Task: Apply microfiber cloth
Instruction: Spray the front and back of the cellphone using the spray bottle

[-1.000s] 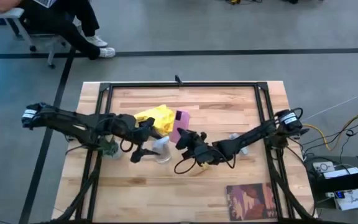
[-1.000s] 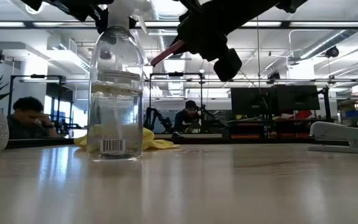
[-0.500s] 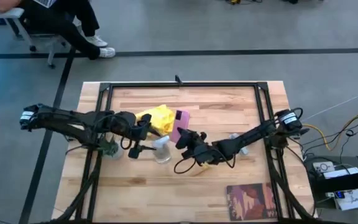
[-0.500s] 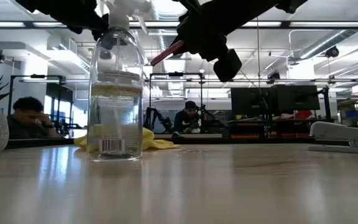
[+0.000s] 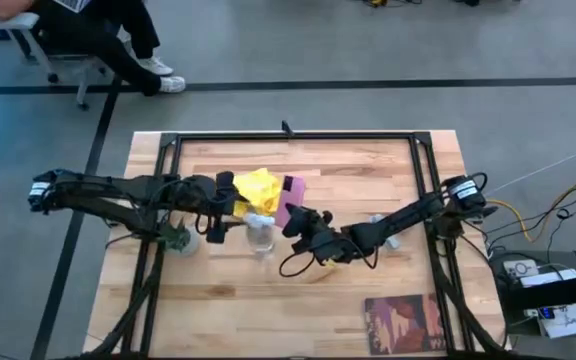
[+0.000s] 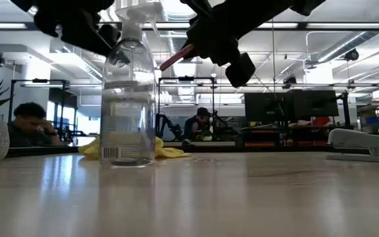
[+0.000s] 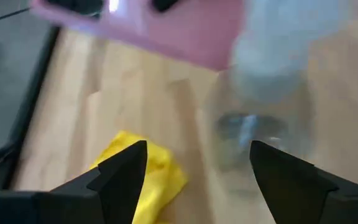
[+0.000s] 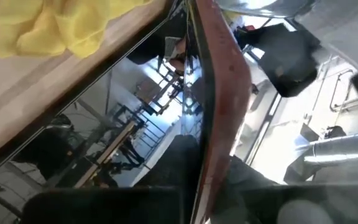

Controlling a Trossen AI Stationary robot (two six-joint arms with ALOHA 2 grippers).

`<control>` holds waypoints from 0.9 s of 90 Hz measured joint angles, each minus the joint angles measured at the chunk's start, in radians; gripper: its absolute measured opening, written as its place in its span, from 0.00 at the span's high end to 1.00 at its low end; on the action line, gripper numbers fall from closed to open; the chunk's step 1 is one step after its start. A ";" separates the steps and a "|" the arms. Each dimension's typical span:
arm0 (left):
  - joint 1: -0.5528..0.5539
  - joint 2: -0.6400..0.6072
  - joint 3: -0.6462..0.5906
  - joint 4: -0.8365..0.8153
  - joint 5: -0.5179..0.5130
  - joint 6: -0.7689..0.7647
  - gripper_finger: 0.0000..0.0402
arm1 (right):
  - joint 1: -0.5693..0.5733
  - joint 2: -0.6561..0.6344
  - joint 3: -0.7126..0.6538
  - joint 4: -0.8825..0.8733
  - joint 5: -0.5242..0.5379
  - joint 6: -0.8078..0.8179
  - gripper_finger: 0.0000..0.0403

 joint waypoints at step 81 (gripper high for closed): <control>-0.083 0.208 -0.041 0.203 0.304 -0.266 0.56 | 0.005 0.000 0.000 0.001 0.050 0.158 0.99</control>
